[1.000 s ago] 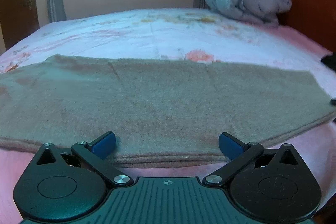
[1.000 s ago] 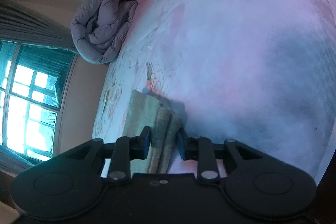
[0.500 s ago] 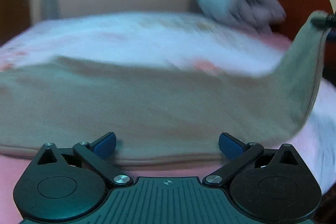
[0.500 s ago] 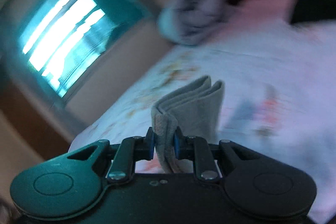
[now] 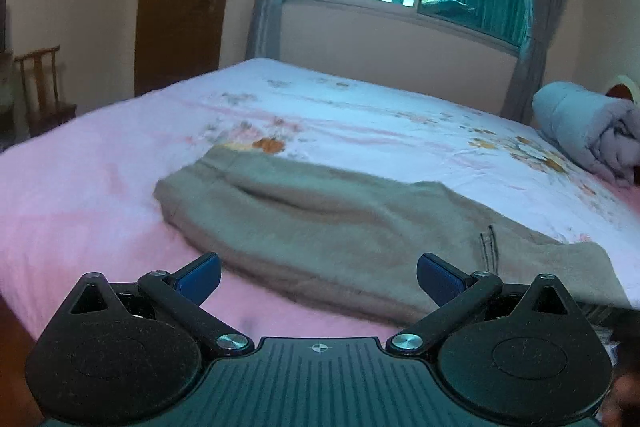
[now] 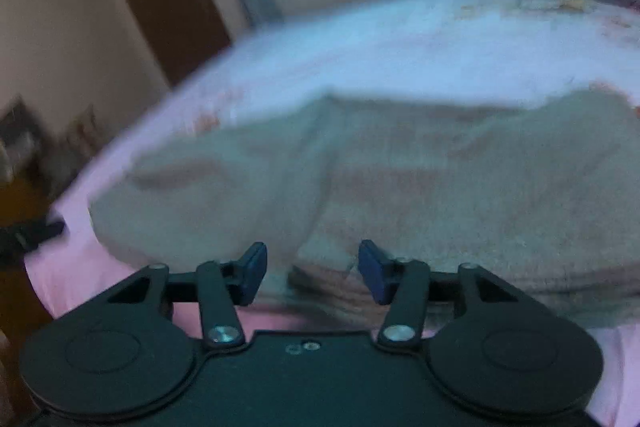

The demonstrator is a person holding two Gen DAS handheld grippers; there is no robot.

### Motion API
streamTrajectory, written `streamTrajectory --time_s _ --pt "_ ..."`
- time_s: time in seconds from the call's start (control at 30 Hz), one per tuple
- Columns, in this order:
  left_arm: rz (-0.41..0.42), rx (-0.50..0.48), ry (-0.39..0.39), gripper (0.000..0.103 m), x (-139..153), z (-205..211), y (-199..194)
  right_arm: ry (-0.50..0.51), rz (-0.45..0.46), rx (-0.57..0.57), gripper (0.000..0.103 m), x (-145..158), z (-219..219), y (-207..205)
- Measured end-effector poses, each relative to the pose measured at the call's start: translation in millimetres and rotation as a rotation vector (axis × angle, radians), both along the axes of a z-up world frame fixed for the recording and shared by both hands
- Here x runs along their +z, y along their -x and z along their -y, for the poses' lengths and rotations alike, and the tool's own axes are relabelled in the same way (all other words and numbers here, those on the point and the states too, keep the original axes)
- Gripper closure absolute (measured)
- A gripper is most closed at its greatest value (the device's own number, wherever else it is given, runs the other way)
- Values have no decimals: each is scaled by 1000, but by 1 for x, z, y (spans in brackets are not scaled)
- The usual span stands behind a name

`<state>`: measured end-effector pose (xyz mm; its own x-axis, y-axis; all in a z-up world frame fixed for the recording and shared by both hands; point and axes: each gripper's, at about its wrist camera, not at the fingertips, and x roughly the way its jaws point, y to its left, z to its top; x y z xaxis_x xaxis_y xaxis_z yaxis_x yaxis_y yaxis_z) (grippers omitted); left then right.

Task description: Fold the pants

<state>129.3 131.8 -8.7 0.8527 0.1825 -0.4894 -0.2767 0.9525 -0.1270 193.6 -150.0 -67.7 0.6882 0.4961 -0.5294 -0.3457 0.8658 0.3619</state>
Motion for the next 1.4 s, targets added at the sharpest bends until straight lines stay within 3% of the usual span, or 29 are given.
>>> streamTrajectory --time_s 0.03,0.13,0.17,0.23,0.27,0.3,0.37,0.43,0.6,0.67,0.8,0.97,1.0,1.03,1.1,1.23,1.3,1.4 --pt "2 -6 -7 0 -3 2 1 -59 -7 -6 82 6 11 1" --pt "-6 -39 -12 0 -10 12 -4 -66 63 -52 80 25 36 6" --pt "-3 -52 -9 0 -12 14 -3 -73 44 -60 81 25 42 2" --pt "4 -93 -7 0 -10 28 -8 -57 -38 -65 81 9 42 -5" --pt "8 -111 -7 0 -8 36 -9 -82 -152 -11 80 -8 41 -17" --pt "9 -134 -2 0 -6 42 -13 -157 -211 11 80 -20 45 -21" --pt "20 -191 24 0 -1 54 -18 -245 -203 -37 82 -13 62 -18" --pt "17 -266 65 0 -1 68 -26 -321 -124 -127 80 3 89 -6" --pt "-62 -379 106 2 -21 108 -58 -353 -51 -218 75 27 153 19" --pt "-98 -386 111 18 -30 120 -70 -355 -32 -246 73 31 174 29" --pt "-182 -365 207 29 -48 126 -90 -377 -13 -321 73 29 189 43" --pt "-204 -290 465 29 -67 117 -107 -422 17 -415 70 22 217 50" --pt "-210 -269 512 34 -71 113 -111 -439 11 -423 70 20 221 51" --pt "-224 -253 529 69 -75 111 -113 -460 2 -429 69 18 226 53" --pt "-228 -256 604 83 -82 103 -113 -487 -9 -437 67 15 232 51" --pt "-146 -273 588 88 -69 92 -98 -550 -23 -396 59 16 235 51" --pt "-175 -273 534 88 -72 95 -97 -632 -70 -360 50 13 234 51" --pt "-223 -277 505 88 -89 100 -101 -745 -176 -336 48 1 223 50"
